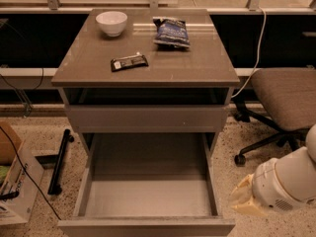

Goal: Close middle drawer

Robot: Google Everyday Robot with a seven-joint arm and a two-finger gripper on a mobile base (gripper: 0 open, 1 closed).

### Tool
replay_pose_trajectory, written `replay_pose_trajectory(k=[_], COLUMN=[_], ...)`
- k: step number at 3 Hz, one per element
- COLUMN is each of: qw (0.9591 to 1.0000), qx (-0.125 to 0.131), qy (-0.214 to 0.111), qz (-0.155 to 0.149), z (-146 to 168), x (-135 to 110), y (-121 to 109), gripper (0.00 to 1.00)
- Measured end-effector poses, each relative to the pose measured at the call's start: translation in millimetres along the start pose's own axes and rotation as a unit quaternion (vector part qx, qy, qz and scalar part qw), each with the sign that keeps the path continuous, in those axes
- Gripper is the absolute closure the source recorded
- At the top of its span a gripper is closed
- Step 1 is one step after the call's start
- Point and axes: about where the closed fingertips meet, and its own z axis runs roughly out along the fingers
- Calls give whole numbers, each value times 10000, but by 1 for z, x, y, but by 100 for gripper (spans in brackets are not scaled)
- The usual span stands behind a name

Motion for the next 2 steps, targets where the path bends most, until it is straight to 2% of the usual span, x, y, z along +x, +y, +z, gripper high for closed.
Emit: replay_pose_trajectory(k=[1, 2], qw=[9991, 9991], qx=[-304, -325], qy=[-79, -63], qz=[296, 279], z=[26, 32], x=[20, 21], y=[15, 17], gripper=[100, 100])
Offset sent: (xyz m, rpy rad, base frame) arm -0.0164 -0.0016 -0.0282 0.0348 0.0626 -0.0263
